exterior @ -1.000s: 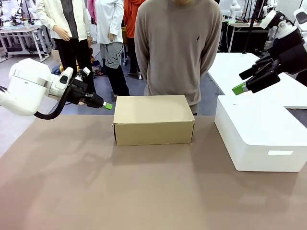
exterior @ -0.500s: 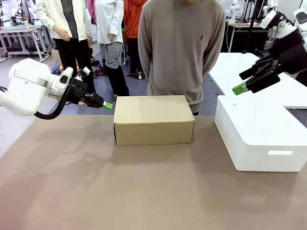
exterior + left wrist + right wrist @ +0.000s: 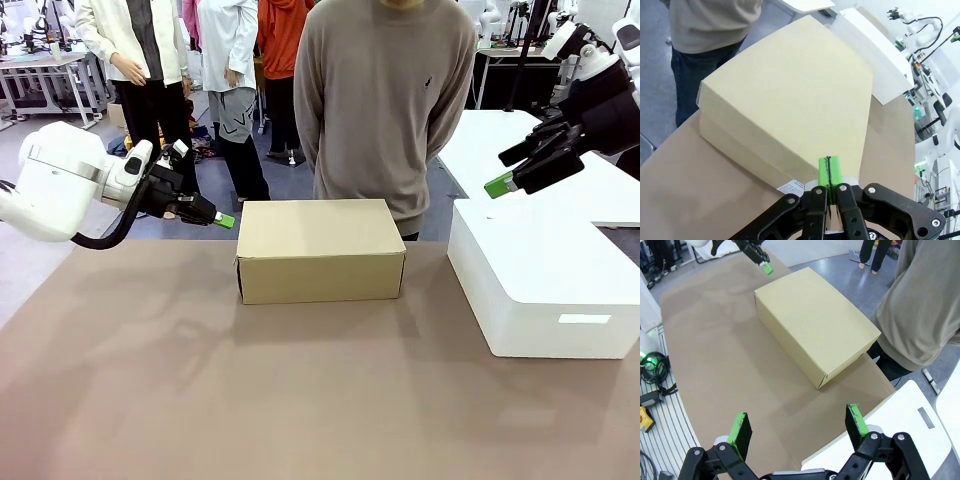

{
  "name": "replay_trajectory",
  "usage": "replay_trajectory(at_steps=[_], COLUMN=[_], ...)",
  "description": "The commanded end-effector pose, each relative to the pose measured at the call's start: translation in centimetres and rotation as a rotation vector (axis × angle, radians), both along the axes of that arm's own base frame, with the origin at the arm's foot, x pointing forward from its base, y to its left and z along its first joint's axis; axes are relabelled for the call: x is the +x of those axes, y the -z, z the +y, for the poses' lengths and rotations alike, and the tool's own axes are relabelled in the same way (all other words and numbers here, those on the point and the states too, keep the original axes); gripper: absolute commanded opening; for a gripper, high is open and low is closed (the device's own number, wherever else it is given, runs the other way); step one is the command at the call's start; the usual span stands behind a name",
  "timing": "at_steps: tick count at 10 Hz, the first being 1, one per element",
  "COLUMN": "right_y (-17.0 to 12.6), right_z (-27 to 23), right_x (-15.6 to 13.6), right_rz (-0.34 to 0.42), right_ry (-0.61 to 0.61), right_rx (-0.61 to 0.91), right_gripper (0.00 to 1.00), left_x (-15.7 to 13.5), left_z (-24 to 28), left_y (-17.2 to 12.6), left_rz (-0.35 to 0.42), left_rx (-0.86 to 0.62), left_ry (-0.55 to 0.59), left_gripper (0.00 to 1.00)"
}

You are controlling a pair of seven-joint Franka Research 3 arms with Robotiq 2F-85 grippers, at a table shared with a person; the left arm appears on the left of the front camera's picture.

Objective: Pack the shoes into the box.
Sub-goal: Press down on the lid of the Shoes Box.

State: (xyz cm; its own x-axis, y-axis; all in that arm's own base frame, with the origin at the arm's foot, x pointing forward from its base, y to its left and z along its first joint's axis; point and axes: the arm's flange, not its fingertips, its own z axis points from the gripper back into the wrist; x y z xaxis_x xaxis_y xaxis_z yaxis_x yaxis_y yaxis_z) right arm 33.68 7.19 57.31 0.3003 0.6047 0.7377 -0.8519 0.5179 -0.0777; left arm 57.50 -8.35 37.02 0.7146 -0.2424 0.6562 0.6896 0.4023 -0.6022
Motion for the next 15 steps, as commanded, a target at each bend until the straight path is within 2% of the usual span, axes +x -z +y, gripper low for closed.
replay_trajectory(at_steps=[1, 2, 4, 6, 8, 9, 11, 13, 14, 15], right_y=[0.0, 0.0, 0.0, 0.0, 0.0, -0.4, -1.6, -3.2, -3.9, -4.2], right_z=[0.0, 0.0, 0.0, 0.0, 0.0, 0.3, 1.8, 3.8, 5.3, 6.7], right_x=[0.1, 0.1, 0.1, 0.1, 0.0, 0.4, 1.4, 2.6, 3.5, 4.2], right_rz=[-0.001, -0.001, -0.001, -0.001, 0.0, 0.009, 0.069, 0.1, 0.113, 0.118], right_ry=[-0.008, -0.008, -0.008, -0.008, 0.0, -0.007, -0.036, -0.053, -0.051, -0.052], right_rx=[0.017, 0.017, 0.017, 0.017, 0.0, -0.016, -0.083, -0.153, -0.203, -0.239], right_gripper=[1.0, 1.0, 1.0, 1.0, 1.0, 0.97, 0.57, 0.17, 0.0, 0.0], left_x=[0.0, 0.0, 0.2, 0.1, -0.3, -1.0, -3.3, -5.1, -5.9, -6.8], left_z=[-0.1, 0.0, 0.8, 1.2, 1.3, 1.4, 1.5, 2.0, 2.4, 2.8], left_y=[-0.1, 0.0, -1.8, -3.6, -5.2, -5.7, -7.2, -8.1, -8.4, -8.6], left_rz=[-0.009, 0.0, -0.07, -0.115, -0.168, -0.205, -0.283, -0.299, -0.3, -0.301], left_rx=[-0.014, 0.0, 0.149, 0.272, 0.367, 0.413, 0.566, 0.658, 0.714, 0.758], left_ry=[-0.004, 0.0, 0.158, 0.297, 0.382, 0.423, 0.445, 0.466, 0.466, 0.468], left_gripper=[0.0, 0.0, 0.0, 0.39, 0.78, 0.98, 1.0, 1.0, 1.0, 1.0])
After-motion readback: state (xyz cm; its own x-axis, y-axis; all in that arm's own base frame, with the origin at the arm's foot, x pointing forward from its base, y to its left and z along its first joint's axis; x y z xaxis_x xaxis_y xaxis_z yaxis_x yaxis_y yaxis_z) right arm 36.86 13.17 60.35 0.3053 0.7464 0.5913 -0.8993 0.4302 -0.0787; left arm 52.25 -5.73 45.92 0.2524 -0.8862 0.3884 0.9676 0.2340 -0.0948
